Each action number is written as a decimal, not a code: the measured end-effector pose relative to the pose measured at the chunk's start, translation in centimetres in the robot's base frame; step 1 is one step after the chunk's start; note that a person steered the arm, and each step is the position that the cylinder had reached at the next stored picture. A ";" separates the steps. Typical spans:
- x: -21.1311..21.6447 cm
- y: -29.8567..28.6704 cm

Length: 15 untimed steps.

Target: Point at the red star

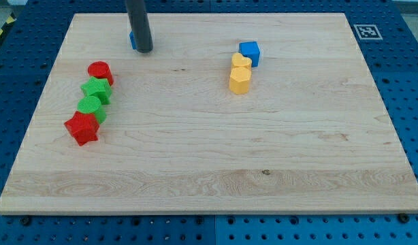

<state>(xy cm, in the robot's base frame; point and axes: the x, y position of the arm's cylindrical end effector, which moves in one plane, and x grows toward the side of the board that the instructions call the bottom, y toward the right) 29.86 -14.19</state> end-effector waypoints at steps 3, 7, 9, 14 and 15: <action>-2.0 3.1; -5.2 0.2; -5.6 -3.4; 6.2 3.4; 8.1 3.4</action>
<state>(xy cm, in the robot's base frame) 37.96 -10.79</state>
